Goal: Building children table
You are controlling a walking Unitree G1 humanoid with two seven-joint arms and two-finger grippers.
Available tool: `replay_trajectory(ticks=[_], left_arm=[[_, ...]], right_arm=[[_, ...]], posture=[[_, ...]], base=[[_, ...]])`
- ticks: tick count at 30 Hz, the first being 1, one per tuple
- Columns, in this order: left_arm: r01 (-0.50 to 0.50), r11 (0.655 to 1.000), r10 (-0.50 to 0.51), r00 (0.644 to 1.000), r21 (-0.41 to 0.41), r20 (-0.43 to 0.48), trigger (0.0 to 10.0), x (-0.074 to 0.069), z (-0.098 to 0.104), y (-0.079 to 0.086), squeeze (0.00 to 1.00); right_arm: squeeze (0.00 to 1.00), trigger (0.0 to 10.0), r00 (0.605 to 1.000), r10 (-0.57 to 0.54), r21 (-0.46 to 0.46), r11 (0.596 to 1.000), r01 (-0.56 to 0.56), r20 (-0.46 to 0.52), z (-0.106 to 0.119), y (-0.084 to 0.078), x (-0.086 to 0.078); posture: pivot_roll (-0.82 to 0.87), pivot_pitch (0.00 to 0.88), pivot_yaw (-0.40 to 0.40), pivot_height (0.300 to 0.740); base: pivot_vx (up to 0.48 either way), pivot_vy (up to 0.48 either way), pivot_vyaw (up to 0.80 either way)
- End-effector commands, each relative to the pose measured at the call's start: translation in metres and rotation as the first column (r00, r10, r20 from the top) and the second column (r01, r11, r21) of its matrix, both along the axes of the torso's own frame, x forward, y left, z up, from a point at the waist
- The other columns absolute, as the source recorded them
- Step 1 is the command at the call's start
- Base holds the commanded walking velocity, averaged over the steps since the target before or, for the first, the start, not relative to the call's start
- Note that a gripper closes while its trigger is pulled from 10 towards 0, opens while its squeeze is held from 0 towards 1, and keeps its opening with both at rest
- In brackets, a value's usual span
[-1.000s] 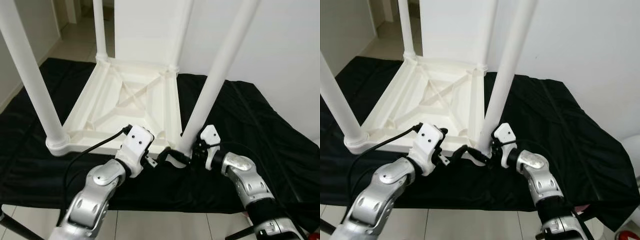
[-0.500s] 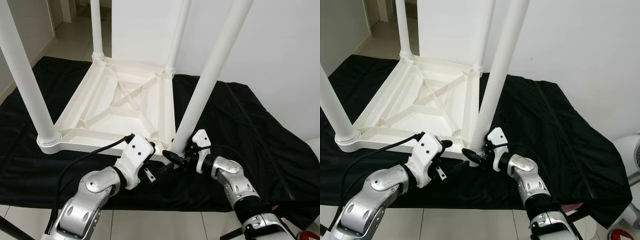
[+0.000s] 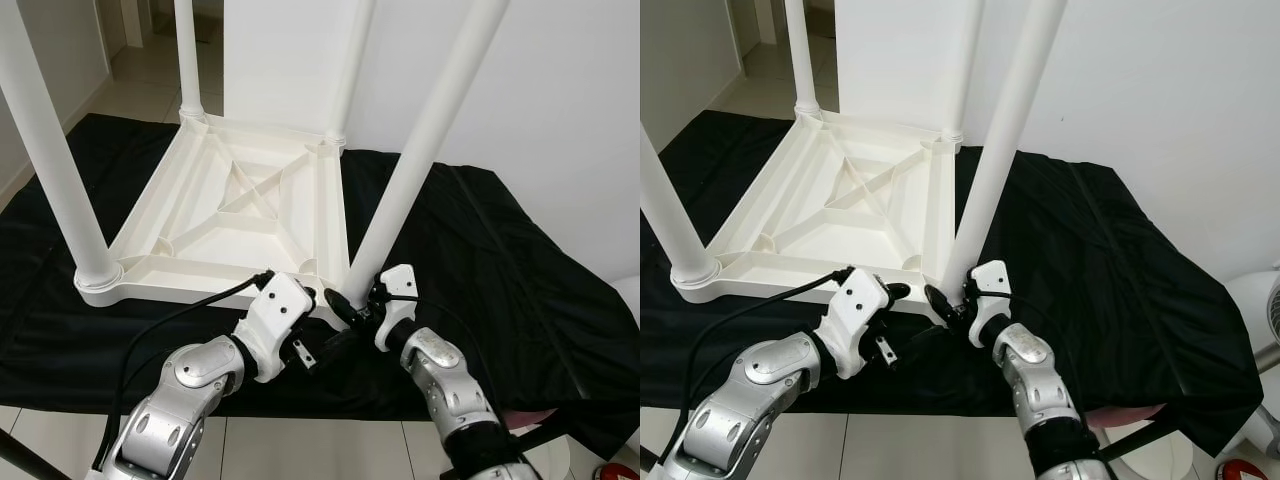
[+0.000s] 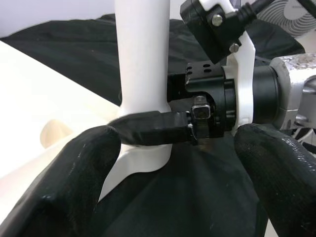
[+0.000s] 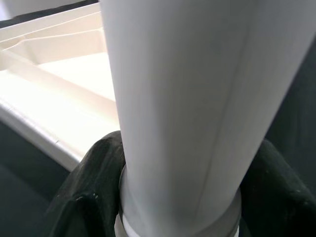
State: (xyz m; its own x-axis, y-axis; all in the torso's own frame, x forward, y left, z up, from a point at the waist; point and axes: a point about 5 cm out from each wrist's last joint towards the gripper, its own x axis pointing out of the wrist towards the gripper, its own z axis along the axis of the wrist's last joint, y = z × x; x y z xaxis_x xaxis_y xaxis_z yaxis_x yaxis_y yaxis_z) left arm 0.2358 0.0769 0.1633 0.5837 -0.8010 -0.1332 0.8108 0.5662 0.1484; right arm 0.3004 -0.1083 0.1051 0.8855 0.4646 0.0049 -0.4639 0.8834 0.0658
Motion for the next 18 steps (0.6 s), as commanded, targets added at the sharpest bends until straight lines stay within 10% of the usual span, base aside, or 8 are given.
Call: replay_trajectory(ticks=[1,11,12,13,14,15,16,18], left_arm=[[0.010,1.000,-0.010,1.000,-0.003,-0.016,10.0,0.002,-0.001,-0.005,0.00],[0.020,1.000,-0.020,1.000,-0.008,-0.013,10.0,0.004,0.000,-0.008,0.00],[0.023,1.000,-0.023,1.000,-0.009,-0.013,10.0,0.004,0.001,-0.008,0.00],[0.023,1.000,-0.023,1.000,-0.009,-0.013,10.0,0.004,0.001,-0.008,0.00],[0.025,1.000,-0.025,1.000,-0.008,-0.013,10.0,0.004,0.001,-0.008,0.00],[0.027,1.000,-0.027,1.000,-0.008,-0.012,10.0,0.004,0.001,-0.008,0.00],[0.026,1.000,-0.026,1.000,-0.007,-0.011,10.0,0.004,0.001,-0.008,0.00],[0.024,1.000,-0.024,1.000,-0.007,-0.010,10.0,0.005,0.002,-0.008,0.00]], right_arm=[[0.00,0.0,0.988,-0.152,0.006,0.988,0.152,0.026,0.012,-0.011,0.002],[0.00,0.0,0.930,-0.367,-0.033,0.930,0.367,0.006,0.012,0.005,-0.012],[0.00,3.9,0.933,-0.359,-0.028,0.933,0.360,0.015,0.015,0.004,-0.012],[0.00,3.9,0.933,-0.359,-0.028,0.933,0.360,0.015,0.015,0.004,-0.012],[0.00,10.0,0.940,-0.342,-0.009,0.940,0.342,0.015,0.018,0.003,-0.012],[0.00,10.0,0.944,-0.330,0.004,0.944,0.330,0.015,0.020,0.002,-0.012],[1.00,10.0,0.951,-0.308,0.017,0.951,0.308,0.023,0.022,0.000,-0.012],[1.00,10.0,0.957,-0.289,0.025,0.957,0.288,0.028,0.024,-0.002,-0.012]], posture=[[0.02,0.000,-0.132,0.740],[0.01,0.000,-0.124,0.740],[0.01,0.000,-0.124,0.740],[0.01,0.000,-0.124,0.740],[0.01,0.000,-0.120,0.740],[0.01,0.000,-0.120,0.740],[0.01,0.000,-0.121,0.740],[0.01,0.000,-0.122,0.740]], base=[[0.000,0.000,0.00],[0.000,0.000,0.00],[0.000,0.000,0.00],[0.000,0.000,0.00],[0.000,0.000,0.00],[0.000,0.000,0.00],[0.000,0.000,0.00],[0.000,0.000,0.00]])
